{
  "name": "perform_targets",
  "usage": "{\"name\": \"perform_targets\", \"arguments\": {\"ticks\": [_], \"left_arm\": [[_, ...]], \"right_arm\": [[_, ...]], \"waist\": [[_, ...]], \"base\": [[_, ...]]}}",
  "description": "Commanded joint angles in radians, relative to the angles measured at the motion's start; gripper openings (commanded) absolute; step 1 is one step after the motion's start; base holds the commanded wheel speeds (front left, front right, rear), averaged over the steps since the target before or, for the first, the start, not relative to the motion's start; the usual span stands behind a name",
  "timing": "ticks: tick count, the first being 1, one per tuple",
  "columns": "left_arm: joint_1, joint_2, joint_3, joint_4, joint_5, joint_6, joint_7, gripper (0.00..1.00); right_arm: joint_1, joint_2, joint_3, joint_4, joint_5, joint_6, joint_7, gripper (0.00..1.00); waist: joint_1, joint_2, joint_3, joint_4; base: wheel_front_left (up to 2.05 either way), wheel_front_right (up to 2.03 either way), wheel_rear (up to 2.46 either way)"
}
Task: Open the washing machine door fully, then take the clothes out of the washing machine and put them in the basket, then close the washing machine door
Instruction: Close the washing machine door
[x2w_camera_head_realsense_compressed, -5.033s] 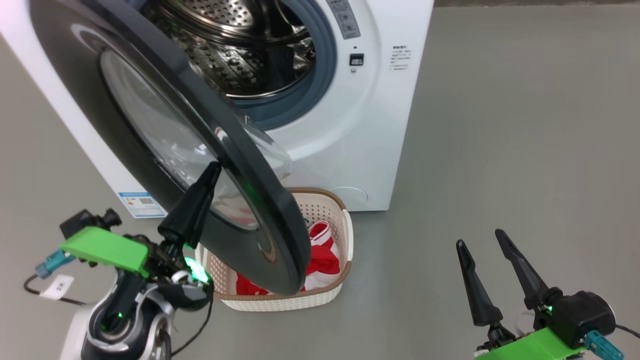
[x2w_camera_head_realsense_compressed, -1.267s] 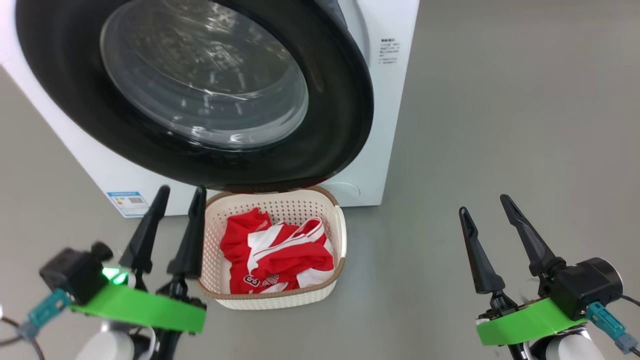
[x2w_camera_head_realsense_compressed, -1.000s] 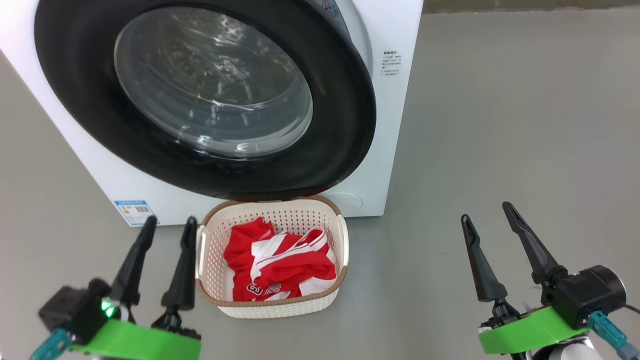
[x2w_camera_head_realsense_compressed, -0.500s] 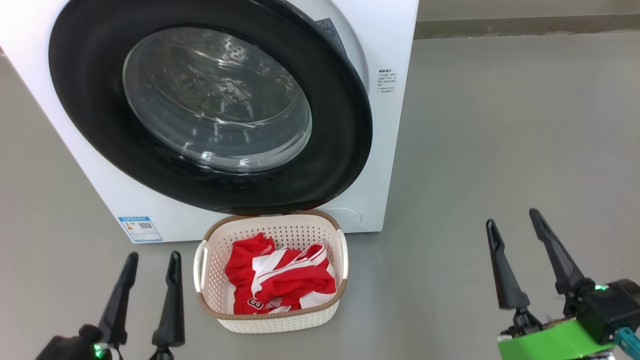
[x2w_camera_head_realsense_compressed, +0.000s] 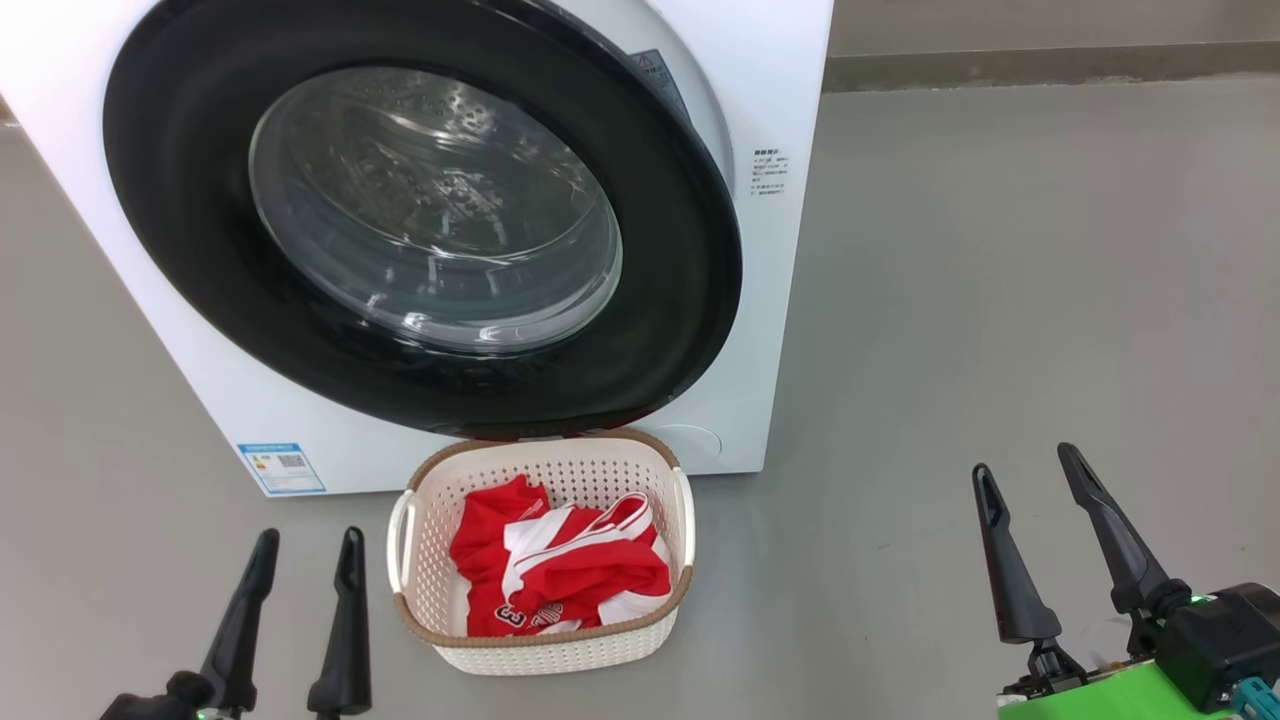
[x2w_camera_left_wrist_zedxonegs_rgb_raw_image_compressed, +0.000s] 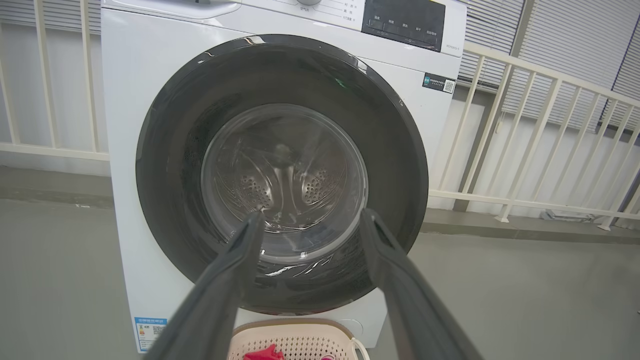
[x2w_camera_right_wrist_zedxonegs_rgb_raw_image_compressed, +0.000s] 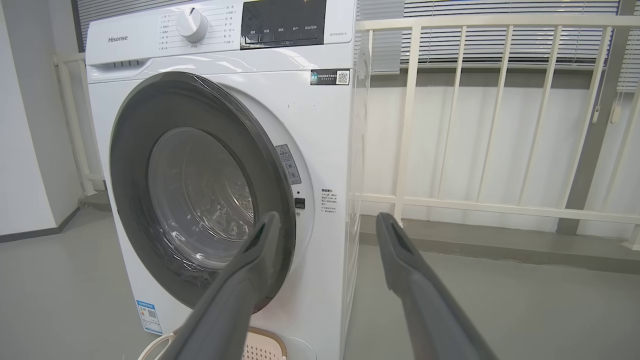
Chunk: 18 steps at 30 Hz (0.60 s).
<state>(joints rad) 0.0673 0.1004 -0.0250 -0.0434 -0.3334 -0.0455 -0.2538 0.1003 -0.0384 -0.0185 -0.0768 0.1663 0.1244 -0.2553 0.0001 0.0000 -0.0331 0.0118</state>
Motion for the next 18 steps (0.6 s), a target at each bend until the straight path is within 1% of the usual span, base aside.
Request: {"name": "perform_targets", "arguments": {"ticks": [1,12,18], "left_arm": [[-0.017,0.002,0.042,-0.017,0.01,-0.008,-0.008,1.0],[-0.022,-0.024,0.067,-0.006,0.033,-0.041,-0.008,1.0],[-0.026,-0.034,0.06,-0.016,0.043,-0.053,-0.008,1.0]], "right_arm": [[-0.021,-0.012,0.024,-0.026,0.005,0.006,-0.006,1.0],[-0.021,-0.012,0.036,-0.018,0.019,0.006,-0.006,1.0],[-0.032,-0.012,0.046,-0.009,0.012,0.006,-0.006,0.99]], "waist": [[-0.0001,0.0,0.0,0.0],[-0.0001,0.0,-0.004,-0.004],[-0.0001,0.0,0.001,0.013]], "base": [[0.0,0.0,0.0],[0.0,0.0,0.0],[0.0,0.0,0.0]]}}
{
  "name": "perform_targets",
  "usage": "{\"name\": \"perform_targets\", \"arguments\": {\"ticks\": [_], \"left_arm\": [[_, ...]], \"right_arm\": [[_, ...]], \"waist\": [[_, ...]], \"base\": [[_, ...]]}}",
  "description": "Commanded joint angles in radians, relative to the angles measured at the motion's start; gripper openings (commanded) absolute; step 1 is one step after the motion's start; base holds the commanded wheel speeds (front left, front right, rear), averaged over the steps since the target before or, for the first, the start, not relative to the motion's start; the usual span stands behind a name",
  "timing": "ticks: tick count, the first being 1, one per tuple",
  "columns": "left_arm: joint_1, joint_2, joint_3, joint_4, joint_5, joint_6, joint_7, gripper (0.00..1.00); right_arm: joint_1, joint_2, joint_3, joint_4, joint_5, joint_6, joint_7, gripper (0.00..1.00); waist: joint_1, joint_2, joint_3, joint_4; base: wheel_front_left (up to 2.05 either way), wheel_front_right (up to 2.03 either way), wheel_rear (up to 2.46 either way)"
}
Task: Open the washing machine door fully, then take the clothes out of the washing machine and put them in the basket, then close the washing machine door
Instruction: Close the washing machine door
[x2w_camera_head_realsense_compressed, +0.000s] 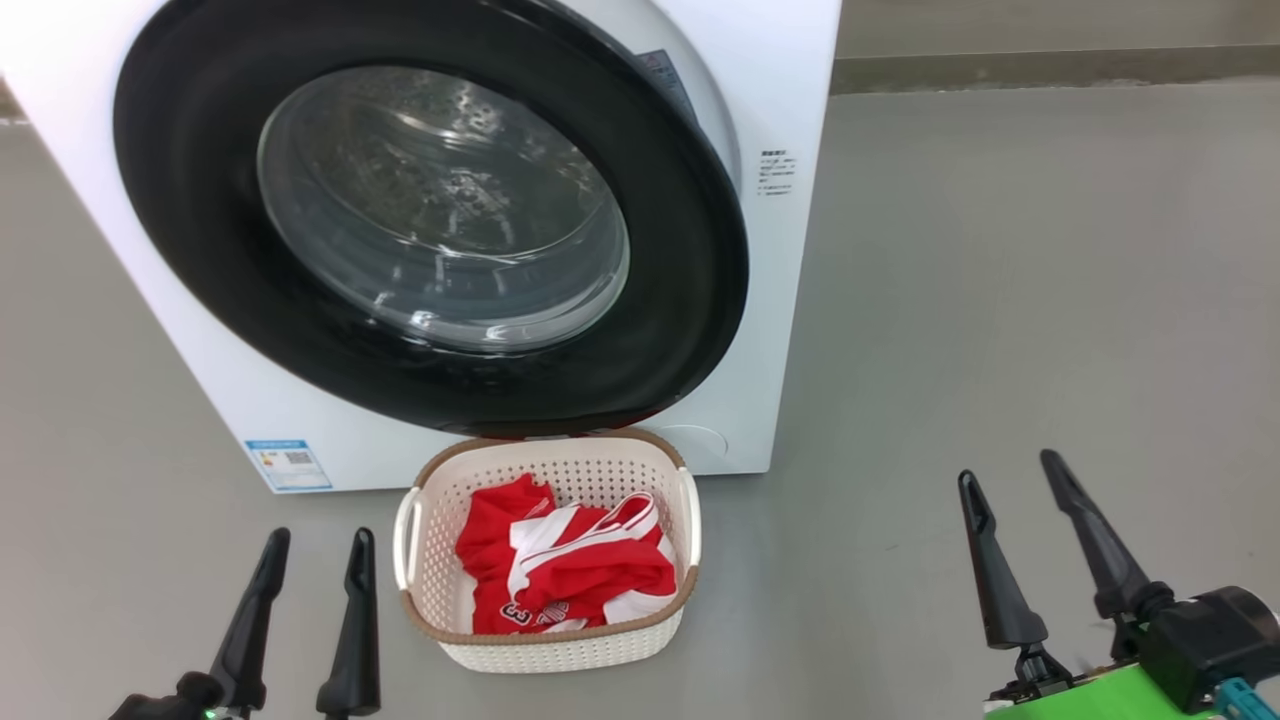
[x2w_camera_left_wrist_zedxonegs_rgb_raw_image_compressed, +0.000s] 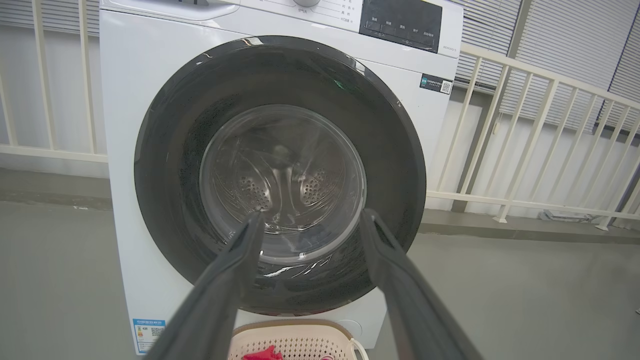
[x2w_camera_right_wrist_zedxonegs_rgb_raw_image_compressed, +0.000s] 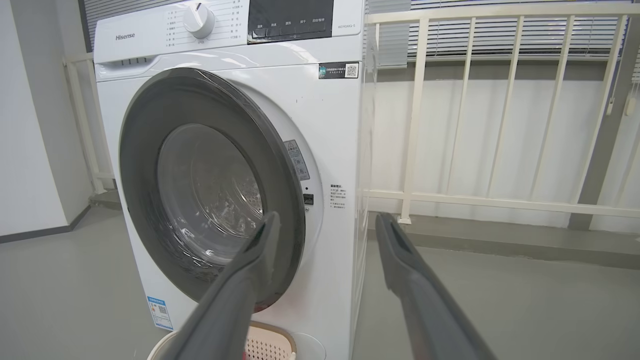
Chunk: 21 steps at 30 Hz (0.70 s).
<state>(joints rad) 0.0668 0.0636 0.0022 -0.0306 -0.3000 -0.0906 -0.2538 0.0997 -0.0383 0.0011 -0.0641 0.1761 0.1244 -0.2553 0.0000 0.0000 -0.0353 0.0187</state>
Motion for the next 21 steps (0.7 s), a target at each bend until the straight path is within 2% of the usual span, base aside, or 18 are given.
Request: {"name": "perform_targets", "arguments": {"ticks": [1,4,5,11,21], "left_arm": [[-0.027,0.001,0.032,-0.031,0.006,-0.009,-0.008,1.0],[-0.03,-0.002,0.031,-0.043,0.0,-0.013,-0.008,1.0],[-0.031,-0.002,0.03,-0.048,-0.001,-0.014,-0.008,1.0],[-0.042,-0.005,0.033,-0.079,-0.009,-0.017,-0.008,1.0],[-0.089,-0.009,-0.002,-0.092,-0.013,-0.023,-0.008,1.0]], "right_arm": [[-0.036,-0.012,0.03,-0.019,0.001,0.006,-0.006,0.53],[-0.053,-0.012,0.043,-0.003,0.001,0.006,-0.006,0.08],[-0.059,-0.012,0.049,0.003,0.001,0.006,-0.006,0.0],[-0.121,-0.012,0.103,0.049,0.014,0.006,-0.006,0.0],[-0.316,-0.012,0.187,0.151,0.013,0.006,-0.006,0.0]], "waist": [[0.0,0.0,0.005,0.012],[0.0,0.0,0.01,0.029],[0.0,0.0,0.012,0.035],[0.0,0.0,0.042,0.065],[0.0,0.0,0.131,0.094]], "base": [[0.0,0.0,0.0],[0.0,0.0,0.0],[0.0,0.0,0.0],[0.0,0.0,0.0],[0.0,0.0,0.0]]}}
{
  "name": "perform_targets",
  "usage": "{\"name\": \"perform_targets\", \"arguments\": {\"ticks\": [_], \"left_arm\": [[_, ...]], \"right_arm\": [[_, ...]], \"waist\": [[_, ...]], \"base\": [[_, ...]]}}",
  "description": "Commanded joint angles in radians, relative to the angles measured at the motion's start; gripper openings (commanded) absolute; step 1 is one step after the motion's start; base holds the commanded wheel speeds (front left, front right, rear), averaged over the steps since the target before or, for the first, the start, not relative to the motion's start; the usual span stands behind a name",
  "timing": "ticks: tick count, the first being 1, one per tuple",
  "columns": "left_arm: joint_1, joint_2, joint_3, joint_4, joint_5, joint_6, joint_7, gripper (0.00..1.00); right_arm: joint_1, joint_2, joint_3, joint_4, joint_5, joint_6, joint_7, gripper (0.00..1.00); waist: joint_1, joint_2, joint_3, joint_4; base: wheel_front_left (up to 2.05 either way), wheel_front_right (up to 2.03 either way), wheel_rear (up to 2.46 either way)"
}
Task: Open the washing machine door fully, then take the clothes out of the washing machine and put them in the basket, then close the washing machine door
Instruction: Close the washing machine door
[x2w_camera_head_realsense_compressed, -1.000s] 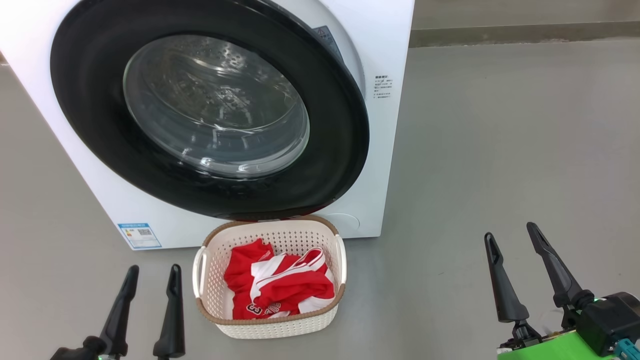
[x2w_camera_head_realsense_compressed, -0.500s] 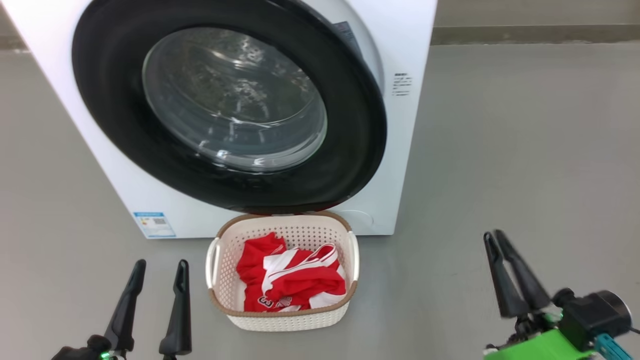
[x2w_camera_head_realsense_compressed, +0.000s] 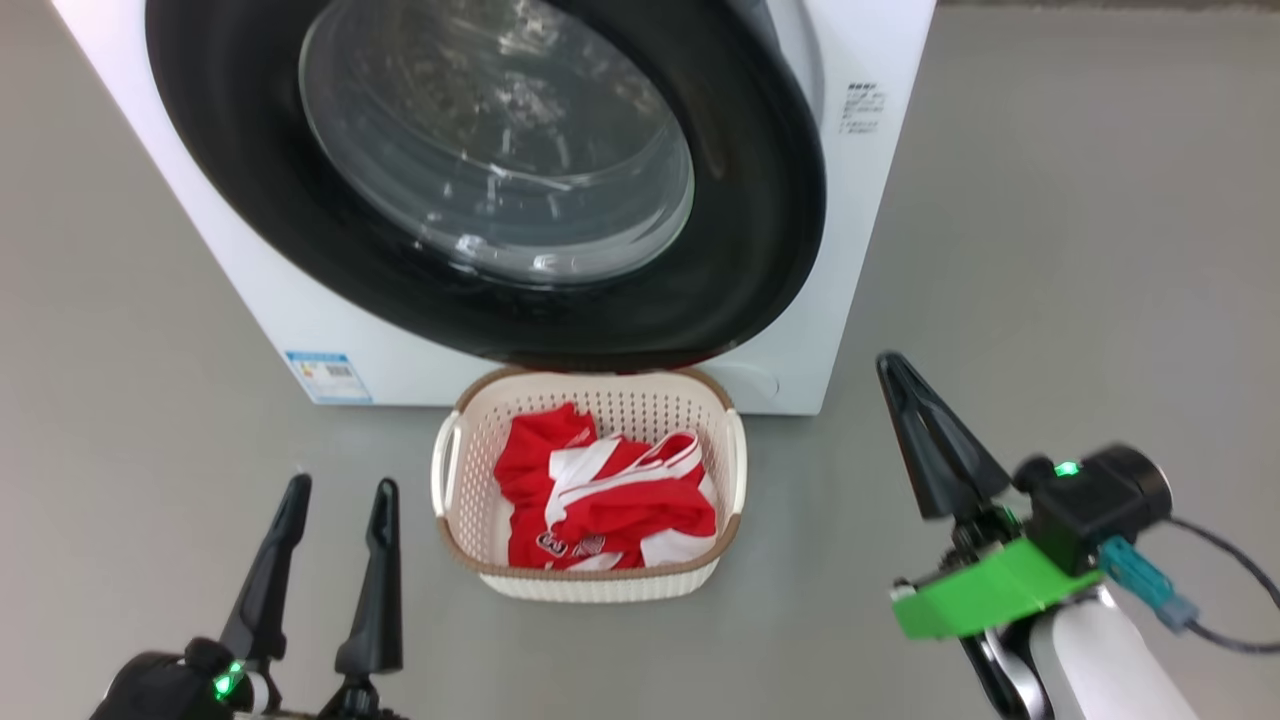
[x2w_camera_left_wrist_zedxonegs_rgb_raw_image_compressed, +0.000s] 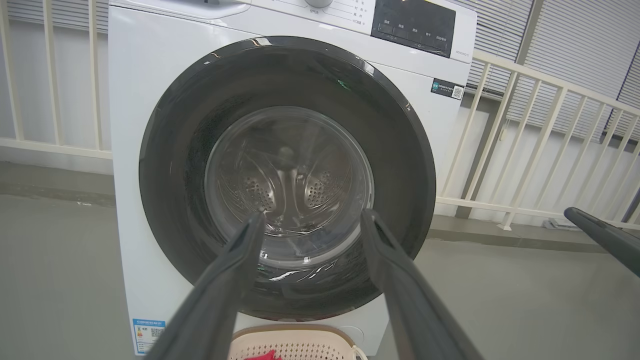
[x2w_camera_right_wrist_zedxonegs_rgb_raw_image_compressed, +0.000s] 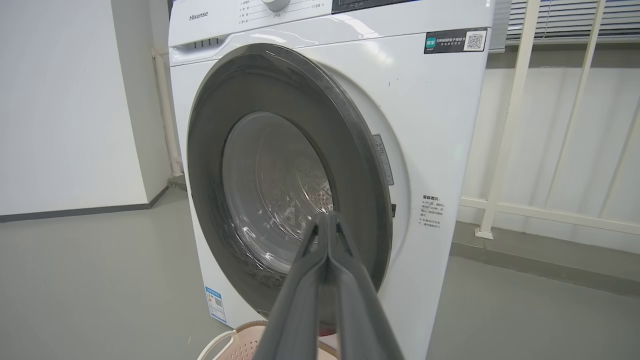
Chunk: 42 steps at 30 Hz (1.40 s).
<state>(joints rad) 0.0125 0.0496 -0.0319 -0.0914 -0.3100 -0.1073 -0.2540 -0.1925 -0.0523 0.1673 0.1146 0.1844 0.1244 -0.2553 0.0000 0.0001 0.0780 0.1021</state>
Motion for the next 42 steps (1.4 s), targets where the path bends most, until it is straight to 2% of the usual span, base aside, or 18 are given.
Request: {"name": "perform_targets", "arguments": {"ticks": [1,20,42], "left_arm": [[-0.04,0.005,0.028,-0.032,-0.003,-0.007,-0.008,1.0],[-0.135,0.002,-0.035,-0.062,0.002,-0.016,-0.008,1.0],[-0.206,0.001,-0.089,-0.074,-0.014,-0.005,-0.008,1.0]], "right_arm": [[-0.044,0.002,0.027,-0.019,0.004,0.006,-0.006,0.0],[-0.381,0.002,0.05,0.181,-0.041,0.006,-0.006,0.0],[-0.601,0.002,-0.094,0.311,-0.146,0.006,-0.006,0.0]], "waist": [[0.0,-0.0001,0.026,0.013],[0.0,-0.0001,0.197,0.072],[0.0,-0.0001,0.317,0.136]], "base": [[0.0,0.0,0.0],[0.0,0.0,0.0],[0.0,0.0,0.0]]}}
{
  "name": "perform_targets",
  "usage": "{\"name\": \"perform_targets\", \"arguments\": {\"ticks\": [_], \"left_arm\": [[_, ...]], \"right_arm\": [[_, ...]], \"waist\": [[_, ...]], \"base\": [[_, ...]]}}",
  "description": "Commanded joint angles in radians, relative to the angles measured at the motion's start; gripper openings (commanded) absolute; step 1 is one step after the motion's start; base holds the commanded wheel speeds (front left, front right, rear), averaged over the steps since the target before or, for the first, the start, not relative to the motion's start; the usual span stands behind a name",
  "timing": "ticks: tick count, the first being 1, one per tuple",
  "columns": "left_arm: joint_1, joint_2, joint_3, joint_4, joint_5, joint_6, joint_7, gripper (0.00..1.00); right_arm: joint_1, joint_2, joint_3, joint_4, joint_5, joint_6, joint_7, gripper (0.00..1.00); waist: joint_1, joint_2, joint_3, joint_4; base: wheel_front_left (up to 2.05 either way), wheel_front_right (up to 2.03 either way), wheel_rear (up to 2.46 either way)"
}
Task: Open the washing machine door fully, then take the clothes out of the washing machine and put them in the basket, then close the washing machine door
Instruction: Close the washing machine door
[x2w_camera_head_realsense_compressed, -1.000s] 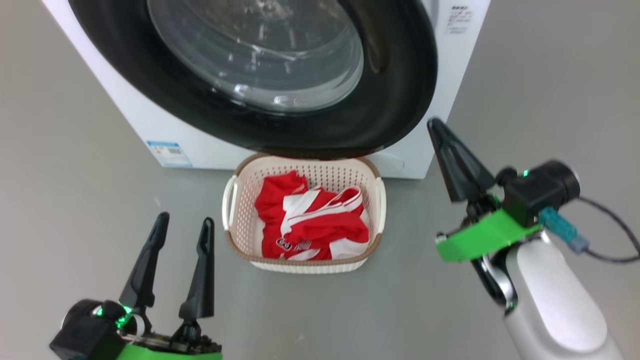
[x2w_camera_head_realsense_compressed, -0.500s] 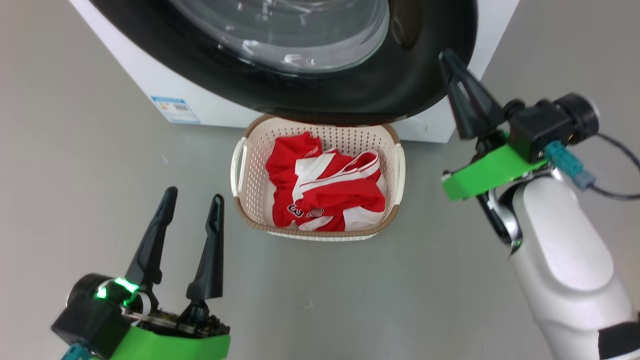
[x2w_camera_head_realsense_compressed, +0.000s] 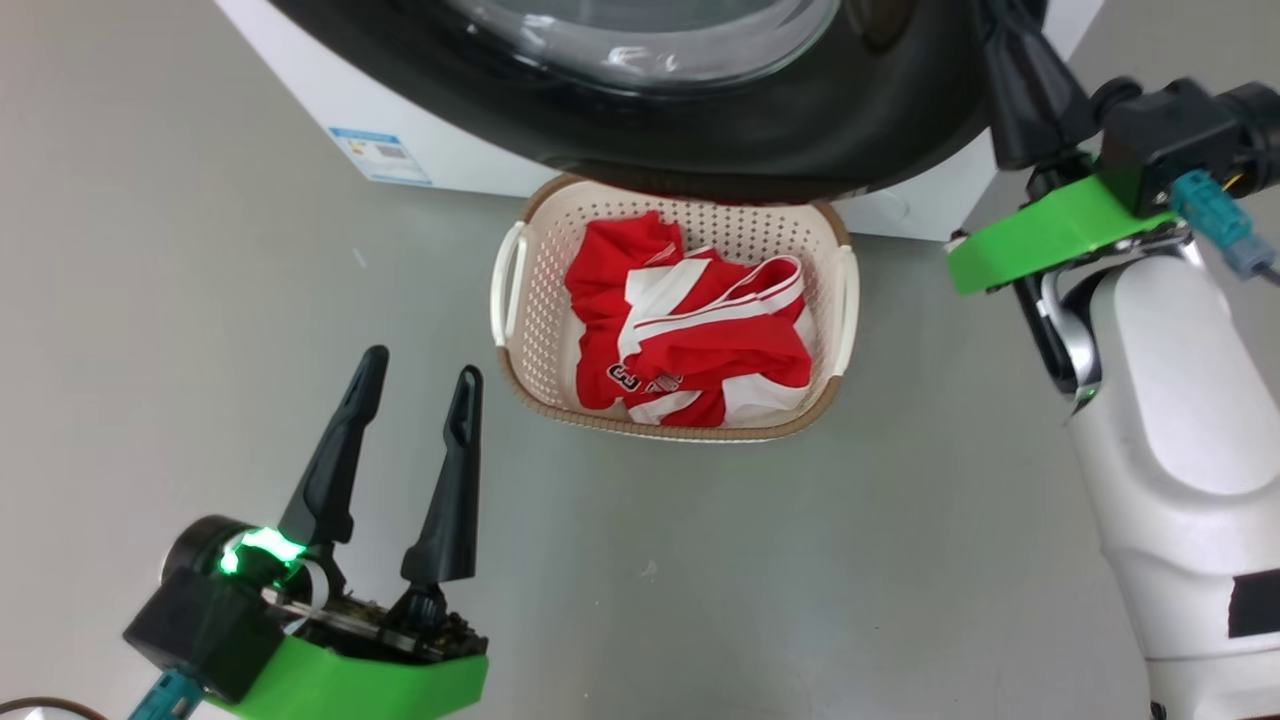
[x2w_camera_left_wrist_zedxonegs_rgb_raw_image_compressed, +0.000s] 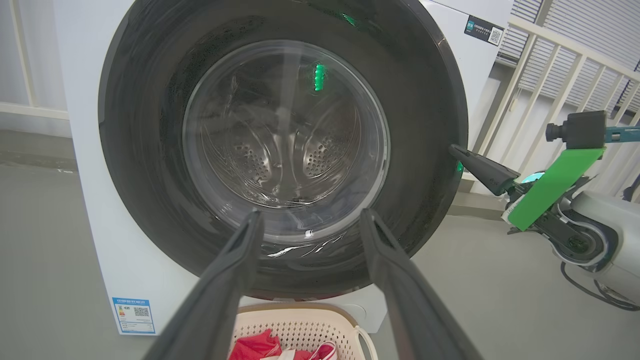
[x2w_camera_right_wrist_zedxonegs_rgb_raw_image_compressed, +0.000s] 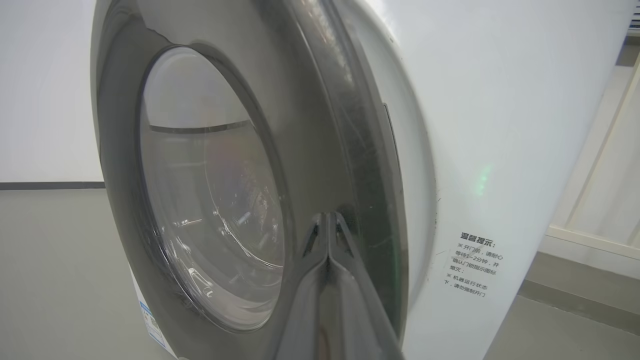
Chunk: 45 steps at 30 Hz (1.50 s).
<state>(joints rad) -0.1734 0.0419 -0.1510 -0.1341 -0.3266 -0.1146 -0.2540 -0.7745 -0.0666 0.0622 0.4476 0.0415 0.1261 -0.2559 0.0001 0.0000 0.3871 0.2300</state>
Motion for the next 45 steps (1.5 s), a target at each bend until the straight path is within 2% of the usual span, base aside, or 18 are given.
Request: {"name": "perform_targets", "arguments": {"ticks": [1,20,35,45], "left_arm": [[-0.022,0.008,0.028,-0.032,0.002,0.003,-0.008,1.0],[-0.053,0.008,-0.014,-0.015,-0.025,0.022,-0.008,1.0],[-0.063,0.008,-0.029,0.0,-0.035,0.017,-0.008,1.0],[-0.065,0.008,-0.015,0.003,-0.04,0.019,-0.008,1.0]], "right_arm": [[-0.025,0.016,0.005,-0.018,-0.008,0.005,-0.006,0.0],[-0.172,0.014,-0.089,0.079,-0.169,0.005,-0.006,0.0],[-0.285,-0.042,-0.167,0.202,-0.241,0.005,-0.006,0.0],[-0.27,-0.012,-0.17,0.193,-0.255,0.005,-0.006,0.0]], "waist": [[-0.0001,0.0,0.011,0.012],[-0.0001,0.0,0.05,0.069],[-0.0001,0.0,0.067,0.116],[-0.0001,0.0,0.063,0.095]], "base": [[0.0,0.0,0.0],[0.0,0.0,0.0],[0.0,0.0,0.0],[0.0,0.0,0.0]]}}
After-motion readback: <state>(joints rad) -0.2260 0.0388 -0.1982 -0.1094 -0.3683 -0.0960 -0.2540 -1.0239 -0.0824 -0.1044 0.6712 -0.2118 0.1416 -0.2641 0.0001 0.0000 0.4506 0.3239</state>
